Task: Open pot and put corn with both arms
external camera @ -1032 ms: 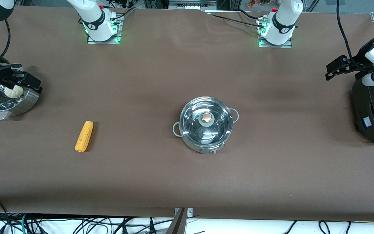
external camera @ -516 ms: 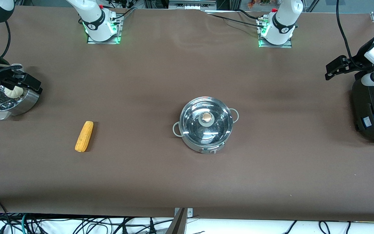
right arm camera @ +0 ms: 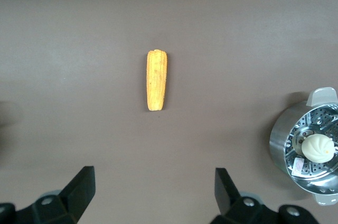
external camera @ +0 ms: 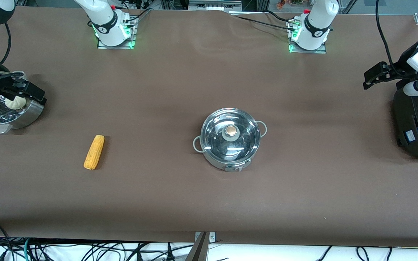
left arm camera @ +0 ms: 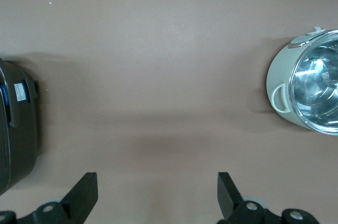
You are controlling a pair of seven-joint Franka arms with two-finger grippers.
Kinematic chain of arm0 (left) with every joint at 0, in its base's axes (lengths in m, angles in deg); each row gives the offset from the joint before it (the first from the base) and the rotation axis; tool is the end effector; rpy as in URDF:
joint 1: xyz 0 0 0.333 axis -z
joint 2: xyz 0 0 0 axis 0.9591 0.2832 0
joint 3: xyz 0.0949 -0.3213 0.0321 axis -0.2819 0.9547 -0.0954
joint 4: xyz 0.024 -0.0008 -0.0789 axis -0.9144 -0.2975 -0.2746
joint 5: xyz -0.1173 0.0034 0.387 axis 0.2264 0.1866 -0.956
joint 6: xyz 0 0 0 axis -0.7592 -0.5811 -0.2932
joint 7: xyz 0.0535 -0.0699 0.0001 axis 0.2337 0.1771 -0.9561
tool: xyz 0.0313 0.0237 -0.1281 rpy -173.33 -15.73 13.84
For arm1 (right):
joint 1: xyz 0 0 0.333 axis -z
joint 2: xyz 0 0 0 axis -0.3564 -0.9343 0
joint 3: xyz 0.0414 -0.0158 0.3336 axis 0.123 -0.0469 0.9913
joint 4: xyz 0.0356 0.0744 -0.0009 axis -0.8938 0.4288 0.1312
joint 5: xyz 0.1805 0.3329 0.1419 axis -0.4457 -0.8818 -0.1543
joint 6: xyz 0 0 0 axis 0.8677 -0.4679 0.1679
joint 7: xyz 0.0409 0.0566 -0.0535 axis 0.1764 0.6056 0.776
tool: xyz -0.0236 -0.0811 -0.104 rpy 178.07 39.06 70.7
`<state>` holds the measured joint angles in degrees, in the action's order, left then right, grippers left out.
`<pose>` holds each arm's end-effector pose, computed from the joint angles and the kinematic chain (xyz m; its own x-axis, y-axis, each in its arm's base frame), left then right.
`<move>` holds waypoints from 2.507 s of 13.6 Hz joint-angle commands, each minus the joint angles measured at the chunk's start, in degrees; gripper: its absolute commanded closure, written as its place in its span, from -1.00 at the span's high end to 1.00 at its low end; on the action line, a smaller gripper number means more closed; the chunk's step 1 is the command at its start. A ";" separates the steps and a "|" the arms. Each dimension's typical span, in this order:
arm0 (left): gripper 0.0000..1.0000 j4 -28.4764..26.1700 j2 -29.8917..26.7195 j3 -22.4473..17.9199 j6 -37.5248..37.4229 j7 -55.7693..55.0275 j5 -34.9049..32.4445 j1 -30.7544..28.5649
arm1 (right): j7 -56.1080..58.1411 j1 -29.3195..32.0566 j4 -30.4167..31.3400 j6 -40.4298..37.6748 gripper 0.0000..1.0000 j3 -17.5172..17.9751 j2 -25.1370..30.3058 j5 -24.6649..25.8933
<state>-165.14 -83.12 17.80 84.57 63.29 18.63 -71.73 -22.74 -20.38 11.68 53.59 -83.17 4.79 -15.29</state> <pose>0.5636 -0.0352 0.6223 0.9985 0.0079 -0.0548 0.0077 -1.0000 -0.0033 0.5919 0.0117 0.5824 0.9901 -0.1359 0.0340 -0.1370 -0.9901 0.0299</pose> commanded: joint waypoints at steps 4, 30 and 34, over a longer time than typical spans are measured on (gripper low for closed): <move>1.00 -0.70 0.17 0.50 1.65 1.15 -0.25 -0.41 | 0.70 0.28 -1.75 0.08 1.00 -0.01 -2.06 -0.28; 0.99 5.68 28.45 3.58 22.59 -54.03 -0.43 32.18 | 0.70 0.20 -1.40 28.02 1.00 0.16 -34.65 -4.59; 0.99 8.78 32.60 2.79 27.49 -55.45 -0.43 33.25 | 0.70 0.20 -1.05 30.50 1.00 0.16 -37.48 -4.59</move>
<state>-159.81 -52.78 21.70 111.18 8.73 19.50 -39.06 -22.74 -20.35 11.61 83.90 -83.23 -31.79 -18.97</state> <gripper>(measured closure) 0.004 0.000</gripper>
